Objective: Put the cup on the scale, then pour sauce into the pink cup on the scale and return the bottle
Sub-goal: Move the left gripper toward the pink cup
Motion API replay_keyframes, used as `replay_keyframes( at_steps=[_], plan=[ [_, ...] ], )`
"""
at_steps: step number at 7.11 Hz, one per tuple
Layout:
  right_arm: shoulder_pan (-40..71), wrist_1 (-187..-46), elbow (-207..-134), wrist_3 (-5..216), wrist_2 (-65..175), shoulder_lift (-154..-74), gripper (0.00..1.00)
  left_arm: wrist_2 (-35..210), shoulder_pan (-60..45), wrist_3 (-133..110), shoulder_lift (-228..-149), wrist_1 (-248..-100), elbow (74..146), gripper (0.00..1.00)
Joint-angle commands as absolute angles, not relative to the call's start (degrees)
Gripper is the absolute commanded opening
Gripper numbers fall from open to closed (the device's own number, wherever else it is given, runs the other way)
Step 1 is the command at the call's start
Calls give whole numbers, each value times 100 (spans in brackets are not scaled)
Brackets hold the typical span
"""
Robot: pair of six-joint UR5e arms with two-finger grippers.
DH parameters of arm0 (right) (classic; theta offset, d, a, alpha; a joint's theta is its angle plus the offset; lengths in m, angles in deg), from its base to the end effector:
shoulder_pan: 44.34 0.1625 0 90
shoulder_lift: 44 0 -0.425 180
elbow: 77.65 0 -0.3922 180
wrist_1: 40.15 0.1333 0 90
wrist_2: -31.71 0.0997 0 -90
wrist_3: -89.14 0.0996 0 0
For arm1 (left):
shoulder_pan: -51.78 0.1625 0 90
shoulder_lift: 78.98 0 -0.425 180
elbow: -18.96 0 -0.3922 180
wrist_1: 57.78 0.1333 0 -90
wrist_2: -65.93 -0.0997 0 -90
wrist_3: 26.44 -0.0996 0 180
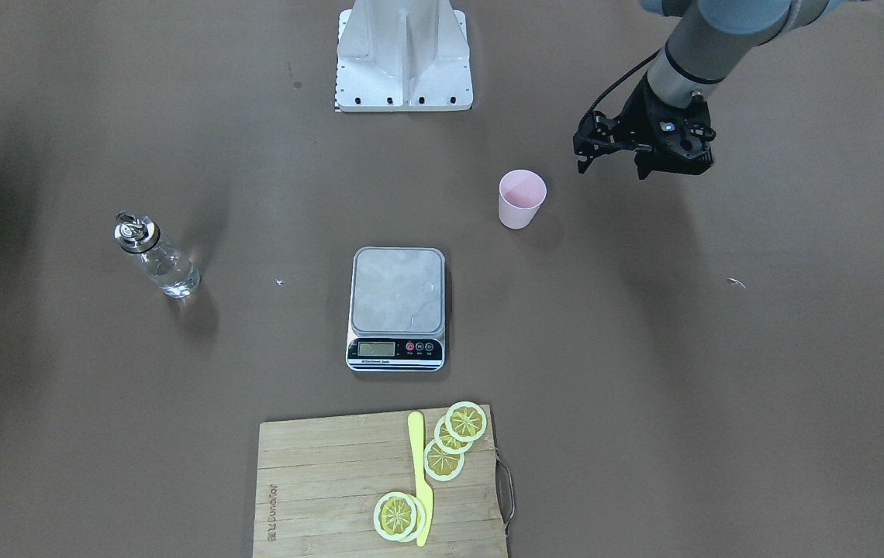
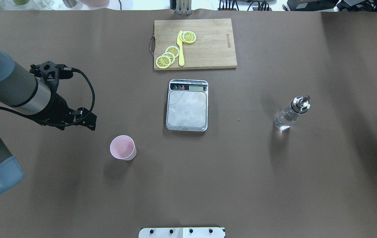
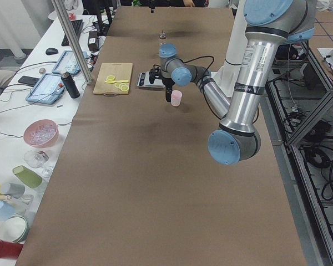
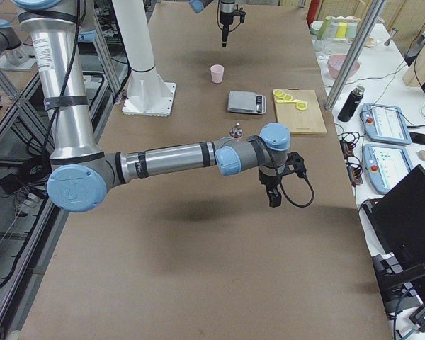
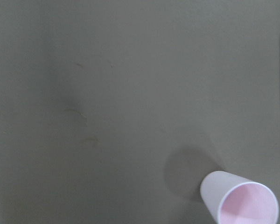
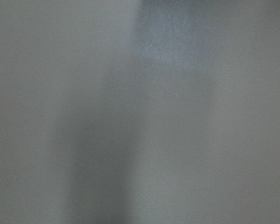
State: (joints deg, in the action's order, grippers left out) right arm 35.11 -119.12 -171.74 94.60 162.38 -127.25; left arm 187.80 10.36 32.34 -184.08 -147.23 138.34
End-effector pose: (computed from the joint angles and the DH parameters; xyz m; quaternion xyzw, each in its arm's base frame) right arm -0.0345 -0.5589 0.5438 0.1286 -0.3626 -0.1067 0.9168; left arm 0.3373 -0.4052 0.2898 0.0079 0.4406 0.0230 0.8974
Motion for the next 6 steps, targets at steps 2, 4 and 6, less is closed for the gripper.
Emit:
replay_keyframes(
  at_steps=[2,4,6],
  plan=[
    [3468,-11037,-17380,9494,16292,-13022,100,18381,1415,3630,-18541,-14716,13805,99],
    [3441,-11002,-17415,9433,16592,-12943,100,18116,1671,3771,-18629,-14716,13665,99],
    [3371,-11002,-17616,9459,16618,-12960,99,18116,1802,3780,-18909,-14716,13385,96]
  ],
)
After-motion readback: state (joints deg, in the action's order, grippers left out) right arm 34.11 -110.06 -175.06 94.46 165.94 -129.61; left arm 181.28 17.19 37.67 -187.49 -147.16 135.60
